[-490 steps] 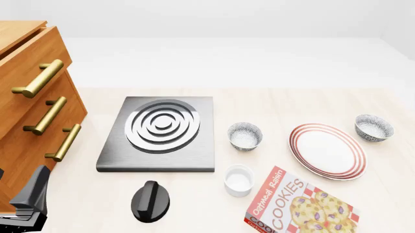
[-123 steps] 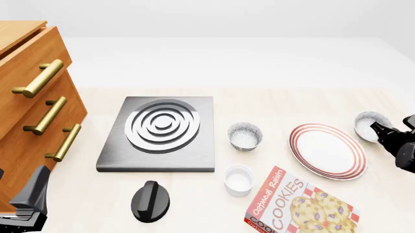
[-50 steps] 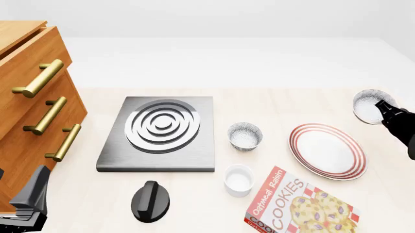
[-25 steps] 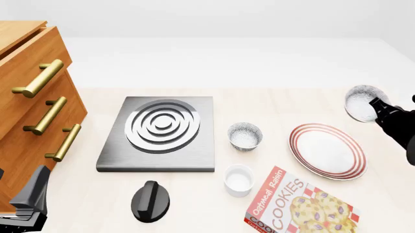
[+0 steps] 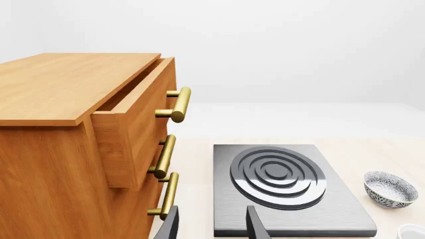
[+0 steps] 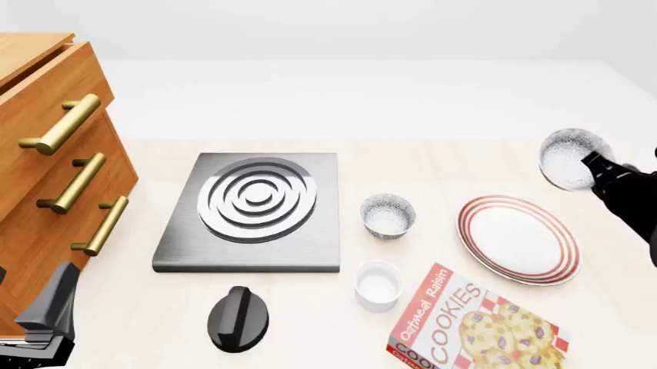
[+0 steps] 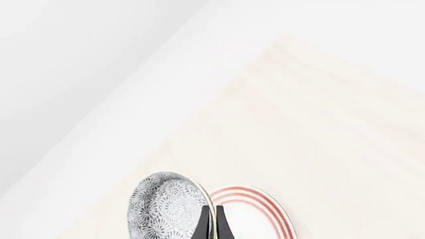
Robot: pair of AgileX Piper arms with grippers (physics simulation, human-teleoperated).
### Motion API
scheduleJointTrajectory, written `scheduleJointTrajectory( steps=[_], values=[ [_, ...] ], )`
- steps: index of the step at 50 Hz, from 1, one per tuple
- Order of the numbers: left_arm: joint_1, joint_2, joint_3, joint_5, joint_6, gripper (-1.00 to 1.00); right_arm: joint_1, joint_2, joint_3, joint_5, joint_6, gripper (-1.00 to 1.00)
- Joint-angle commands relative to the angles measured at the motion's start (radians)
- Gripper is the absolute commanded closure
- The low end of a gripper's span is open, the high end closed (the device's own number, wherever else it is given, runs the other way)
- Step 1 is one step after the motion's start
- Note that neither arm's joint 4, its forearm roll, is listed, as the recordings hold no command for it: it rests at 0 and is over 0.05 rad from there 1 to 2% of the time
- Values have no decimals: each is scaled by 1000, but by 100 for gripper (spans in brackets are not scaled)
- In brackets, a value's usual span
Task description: Pick the akita bowl next to the plate and place it on the plate.
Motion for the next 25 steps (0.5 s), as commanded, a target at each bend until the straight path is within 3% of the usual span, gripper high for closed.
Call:
scheduleJointTrajectory(
  steps=[1,25],
  values=[
    [0,0,0,0,0,-100,26,-64,37,11,4,100],
    [0,0,0,0,0,-100,38,-72,127,-47,-1,100]
  ],
)
